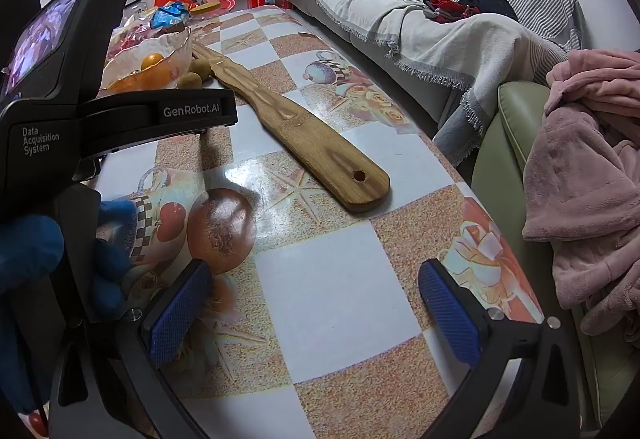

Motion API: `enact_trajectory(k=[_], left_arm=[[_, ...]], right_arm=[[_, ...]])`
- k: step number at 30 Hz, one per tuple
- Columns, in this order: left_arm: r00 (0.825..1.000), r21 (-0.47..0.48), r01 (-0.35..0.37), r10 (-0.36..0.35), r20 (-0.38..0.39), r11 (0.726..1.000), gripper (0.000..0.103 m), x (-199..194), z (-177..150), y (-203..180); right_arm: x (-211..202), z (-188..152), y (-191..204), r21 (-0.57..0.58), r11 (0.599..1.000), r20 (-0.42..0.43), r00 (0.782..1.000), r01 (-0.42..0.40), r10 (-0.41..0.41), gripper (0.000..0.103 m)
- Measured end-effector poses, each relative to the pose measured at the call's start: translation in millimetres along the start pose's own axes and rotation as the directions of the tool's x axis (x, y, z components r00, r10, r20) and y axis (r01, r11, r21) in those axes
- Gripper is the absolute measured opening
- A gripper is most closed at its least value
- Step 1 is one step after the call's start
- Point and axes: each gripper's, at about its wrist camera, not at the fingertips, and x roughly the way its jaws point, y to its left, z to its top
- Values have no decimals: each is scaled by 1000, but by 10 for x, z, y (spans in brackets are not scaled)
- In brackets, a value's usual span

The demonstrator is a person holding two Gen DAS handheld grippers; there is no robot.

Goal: Organize fruits
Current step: 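Move both tools over the scattered fruits on the table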

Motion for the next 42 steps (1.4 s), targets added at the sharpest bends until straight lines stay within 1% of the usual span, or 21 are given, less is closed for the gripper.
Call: enact_trajectory(k=[1,2,3,4,8,9,10,11,13,14,16,18,20,21,23,24,25,28,30,33,42], left_arm=[[1000,22,-15,15,-3,1000,103,-2,2,-14],[1000,45,-11,12,-25,999,103,-5,15,-24],[999,69,-12,16,-51,998,103,-24,30,-31],[998,86,-10,15,-54,996,103,-82,43,-23],[999,78,25,-27,32,997,103,-538,164,254],[998,62,40,-43,43,997,103,-685,169,378],[998,48,51,-53,42,998,103,-771,164,507],[998,30,58,-59,31,998,103,-852,147,638],[998,4,53,-53,-13,999,103,-928,86,939],[998,0,38,-38,-41,999,103,-943,46,1082],[995,20,-15,17,-102,1000,103,-942,-63,1343],[988,31,-59,63,-139,998,103,-964,-194,1567],[979,21,-71,74,-188,997,103,-966,-305,1743],[972,0,-65,63,-226,998,103,-928,-383,1853],[965,-27,-67,58,-254,997,103,-900,-441,1967],[965,-35,-72,61,-254,997,103,-905,-473,2022],[965,-39,-72,59,-256,997,103,-911,-492,2048],[963,-40,-64,52,-263,997,103,-933,-499,2075],[963,-33,-62,51,-266,998,103,-930,-476,2054],[961,-26,-57,48,-271,998,103,-910,-437,2028],[951,-63,-49,27,-307,997,103,-713,-401,1989]], right_arm=[[-2,-1,6,-11,1000,5,1000,16,-16,103],[-1,1,10,-16,1000,6,1000,17,-17,103],[3,19,20,-32,999,-8,1000,16,-16,103],[15,53,27,-47,999,-34,999,12,-13,103],[75,189,78,-96,995,-152,988,1,-16,103],[76,203,101,-108,994,-178,984,8,-27,103],[101,242,41,-118,993,-203,978,15,-39,103],[81,249,62,-130,991,-222,974,22,-51,103],[-21,249,118,-146,989,-234,972,-2,-32,103],[-79,243,162,-154,988,-241,970,-16,-22,103],[-209,246,251,-154,987,-268,963,-54,11,103],[-291,243,353,-139,985,-303,951,-105,59,103],[-344,217,484,-128,980,-339,936,-150,99,103],[-372,189,569,-129,977,-360,926,-168,112,103],[-406,164,663,-122,973,-385,913,-194,133,103],[-439,147,725,-119,972,-396,908,-201,139,103],[-473,115,791,-123,970,-403,904,-209,144,103],[-501,73,952,-162,963,-404,905,-214,133,103],[-520,33,1043,-183,956,-411,901,-229,137,103],[-532,44,1082,-180,954,-416,897,-241,148,103],[-512,26,1089,-173,954,-426,892,-244,151,103]])
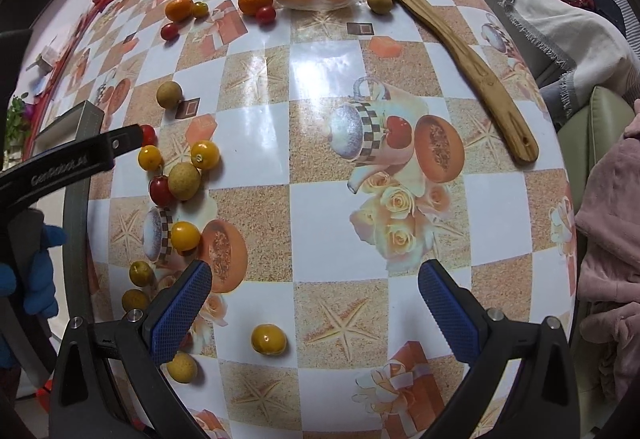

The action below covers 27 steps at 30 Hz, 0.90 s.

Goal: Organize fruits
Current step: 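Move both tools over the scattered fruits on the table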

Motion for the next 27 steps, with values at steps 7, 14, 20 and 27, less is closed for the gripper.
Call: enact_trajectory(k=[7,14,20,27], left_arm=[[1000,13,-12,12,-12,1000,91,130,35,-67],[999,9,-17,18,-29,1000,90,221,70,-99],[999,27,-21,22,-40,999,90,282,57,-141],[999,25,-21,23,-45,999,90,324,66,-148]], right_arm=[[-7,-30,-28,4,1000,-8,1000,-4,4,103],[-12,-58,-44,8,1000,-16,1000,-19,19,103],[24,-176,-37,3,999,-33,999,-34,34,100],[106,-281,56,-14,999,-55,997,-46,45,94]])
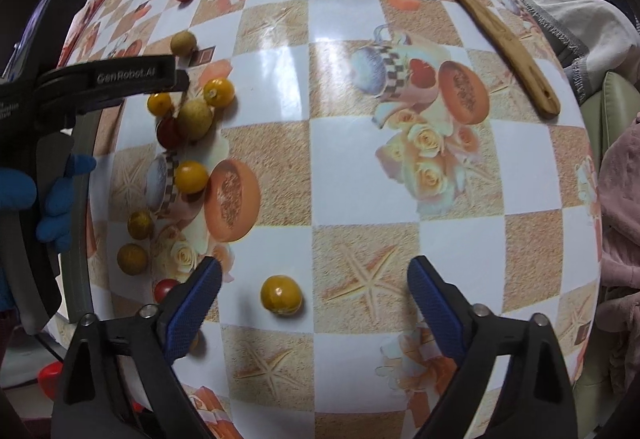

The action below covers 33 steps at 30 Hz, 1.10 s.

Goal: Organize fruits
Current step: 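Move both tools over the scattered fruits on the table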

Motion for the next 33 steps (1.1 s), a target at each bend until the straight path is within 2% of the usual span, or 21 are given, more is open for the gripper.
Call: enact_trajectory(k=[21,26,28,31,33], left_arm=[[1000,-2,7,-7,-1,1000,90,0,-7,14],[1000,3,17,-17,3,1000,90,-1,-35,8],[1000,5,19,-19,6,1000,90,-1,-53,5],[1000,16,28,-28,13,999,84,-28,-89,-21],[999,24,29,-30,14,999,81,-42,-97,-41]], right_arm=[[-15,-79,-23,-9,1000,9,1000,21,-21,93],[6,-119,36,-25,999,13,1000,22,-22,87],[37,-135,77,-38,999,7,1000,23,-23,79],[81,-162,163,-69,997,-2,1000,31,-31,71],[98,-183,231,-93,995,0,999,44,-45,69]])
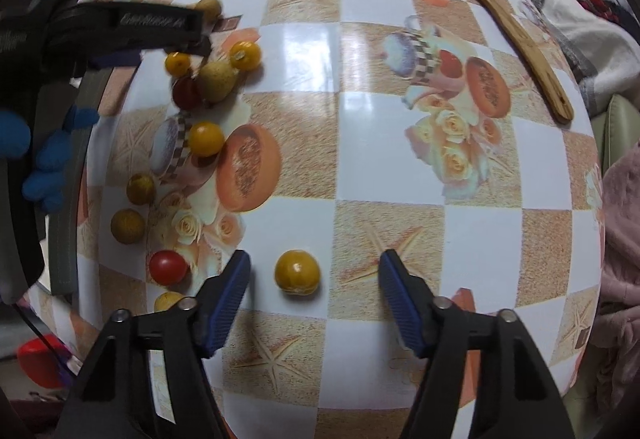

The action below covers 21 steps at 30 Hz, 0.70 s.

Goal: Organize fruits
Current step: 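Move both tools over the scattered fruits on the table, then grasp a red cherry tomato with the left tool while the right tool grasps a yellow tomato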

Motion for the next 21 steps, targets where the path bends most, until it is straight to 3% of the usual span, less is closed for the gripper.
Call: enact_trajectory(k=[4,8,12,14,21], left_arm=[[1000,-3,6,-6,-1,1000,76,-21,-10,-18],[1000,2,8,-8,0,1000,61,-59,19,-39],[1000,-6,20,-20,-3,1000,46,-84,58,-31],[998,0,62,-62,6,998,25,-111,60,-37],[994,-12,106,-106,-4,994,22,-170,-18,-18]], right_arm=[[7,-32,143,-51,998,9,1000,27,-26,61],[10,-40,240,-66,997,17,999,43,-42,51],[7,-51,345,-76,996,27,999,43,-41,24],[-6,-51,302,-65,998,24,999,29,-27,24],[-79,44,34,21,998,35,998,-57,56,24]])
